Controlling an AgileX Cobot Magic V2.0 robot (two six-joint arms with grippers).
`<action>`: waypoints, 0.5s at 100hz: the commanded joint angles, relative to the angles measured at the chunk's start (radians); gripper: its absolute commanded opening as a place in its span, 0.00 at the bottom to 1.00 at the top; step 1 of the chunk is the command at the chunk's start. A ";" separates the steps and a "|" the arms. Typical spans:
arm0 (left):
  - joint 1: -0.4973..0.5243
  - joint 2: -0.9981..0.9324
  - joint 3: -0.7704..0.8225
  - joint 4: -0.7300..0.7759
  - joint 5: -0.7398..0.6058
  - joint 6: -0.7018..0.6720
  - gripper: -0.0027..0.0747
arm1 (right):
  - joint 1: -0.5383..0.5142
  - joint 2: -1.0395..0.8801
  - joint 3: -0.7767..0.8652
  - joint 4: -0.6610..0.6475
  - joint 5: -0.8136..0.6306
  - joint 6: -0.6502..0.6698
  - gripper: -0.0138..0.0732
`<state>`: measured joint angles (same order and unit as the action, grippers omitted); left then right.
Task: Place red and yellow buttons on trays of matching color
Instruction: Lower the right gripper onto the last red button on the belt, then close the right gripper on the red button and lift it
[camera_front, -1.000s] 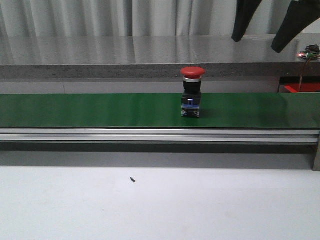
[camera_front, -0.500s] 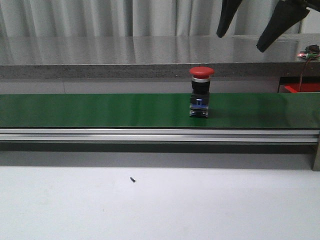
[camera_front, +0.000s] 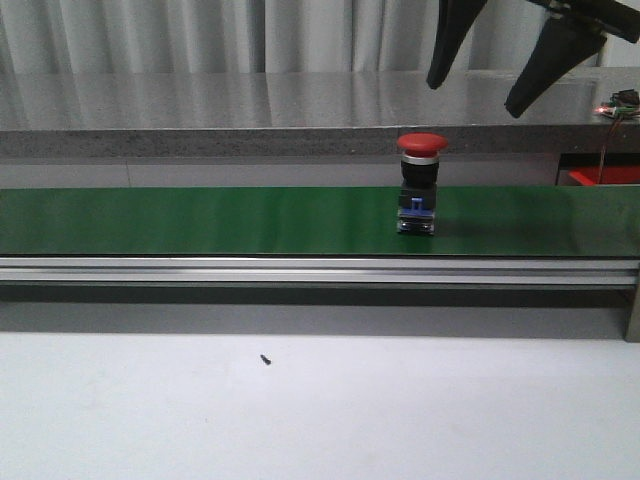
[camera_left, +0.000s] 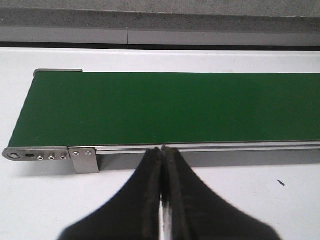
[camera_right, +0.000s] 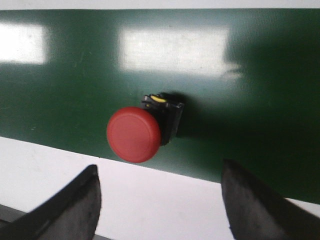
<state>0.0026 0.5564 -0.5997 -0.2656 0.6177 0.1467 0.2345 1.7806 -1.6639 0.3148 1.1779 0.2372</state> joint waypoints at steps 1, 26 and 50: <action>-0.008 0.001 -0.026 -0.019 -0.069 0.000 0.01 | 0.001 -0.046 -0.020 0.025 -0.031 0.001 0.75; -0.008 0.001 -0.026 -0.019 -0.069 0.000 0.01 | 0.001 -0.006 -0.020 0.021 -0.073 0.001 0.75; -0.008 0.001 -0.026 -0.019 -0.069 0.000 0.01 | -0.003 0.068 -0.020 0.007 -0.077 0.001 0.75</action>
<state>0.0026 0.5564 -0.5997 -0.2656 0.6177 0.1467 0.2345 1.8784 -1.6639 0.3148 1.1279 0.2372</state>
